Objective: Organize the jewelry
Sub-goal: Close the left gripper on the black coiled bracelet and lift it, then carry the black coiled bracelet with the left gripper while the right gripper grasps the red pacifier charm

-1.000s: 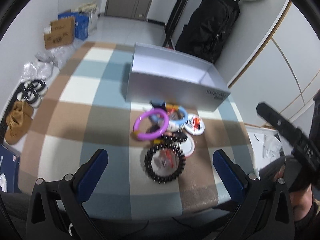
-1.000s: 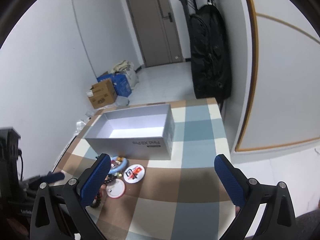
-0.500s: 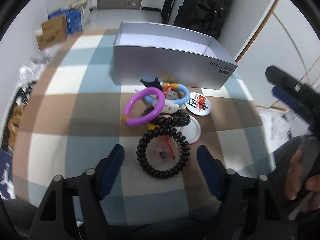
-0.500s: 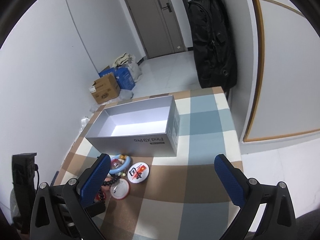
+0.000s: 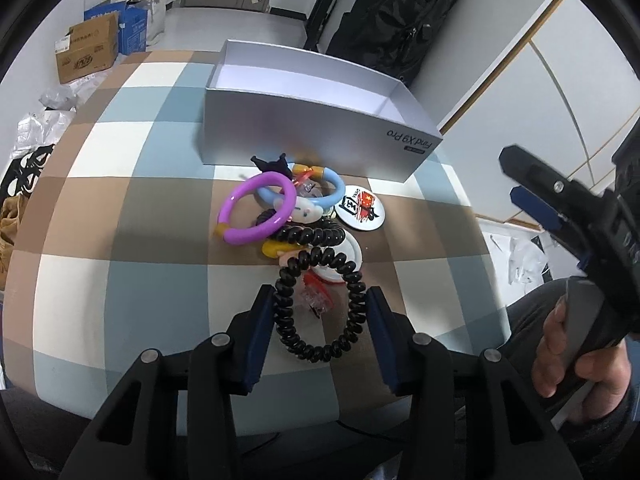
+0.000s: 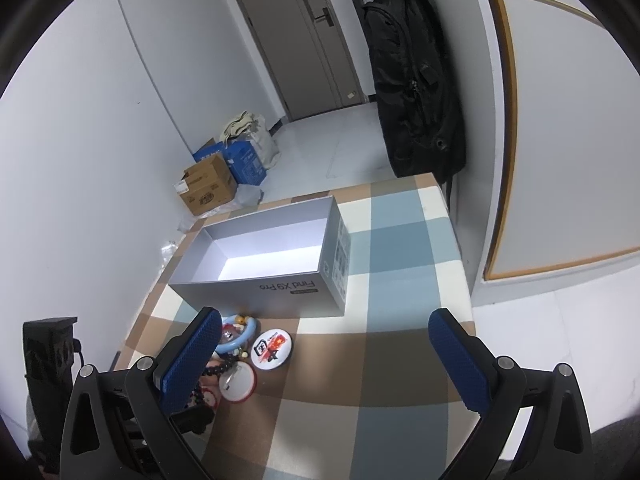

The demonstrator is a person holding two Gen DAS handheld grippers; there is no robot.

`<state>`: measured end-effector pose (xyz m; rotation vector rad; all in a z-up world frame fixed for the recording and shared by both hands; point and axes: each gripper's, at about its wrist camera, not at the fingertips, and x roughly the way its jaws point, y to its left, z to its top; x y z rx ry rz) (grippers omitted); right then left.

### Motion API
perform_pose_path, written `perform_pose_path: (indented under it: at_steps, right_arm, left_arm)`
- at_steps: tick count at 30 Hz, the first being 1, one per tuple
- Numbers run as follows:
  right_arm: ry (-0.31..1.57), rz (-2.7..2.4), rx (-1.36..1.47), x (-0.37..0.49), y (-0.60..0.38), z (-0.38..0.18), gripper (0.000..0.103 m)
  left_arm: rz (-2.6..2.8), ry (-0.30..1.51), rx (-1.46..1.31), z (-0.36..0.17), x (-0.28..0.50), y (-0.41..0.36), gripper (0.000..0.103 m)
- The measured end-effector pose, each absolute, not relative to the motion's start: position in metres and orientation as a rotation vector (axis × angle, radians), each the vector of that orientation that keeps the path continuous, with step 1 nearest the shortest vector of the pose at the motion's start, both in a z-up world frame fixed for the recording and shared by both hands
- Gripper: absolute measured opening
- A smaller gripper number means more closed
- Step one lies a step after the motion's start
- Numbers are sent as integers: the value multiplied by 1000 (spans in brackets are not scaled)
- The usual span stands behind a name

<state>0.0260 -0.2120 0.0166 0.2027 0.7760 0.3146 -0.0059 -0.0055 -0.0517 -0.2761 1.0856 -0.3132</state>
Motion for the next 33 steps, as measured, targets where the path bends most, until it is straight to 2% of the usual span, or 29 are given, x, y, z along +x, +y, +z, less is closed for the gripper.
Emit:
perform_pose_path:
  at_steps: [16,20,21,26,30,33]
  right_arm:
    - [869,425,225,23,-197,3,103]
    - [908,512,232,15,-182,-3,100]
    - [918,523,237,14,-179,-5,99]
    - [1021,588,245,6,-154,-25,78]
    - [1037,617,184,-2,-128,-28,76]
    - [1029,638,92,-6,-107,-28,68]
  left_arm:
    - [-345,976,-476,-20,-2,36,39]
    - [-309,928,-503,-8,-2,52,39]
    - [-296,925,-507,-7,-1,55,39]
    - [-277,941,-551,-14,0,61,39]
    - [-289,936,-570,-12,-3,69,39]
    - [-294,928,-576,-11,-4,74,39]
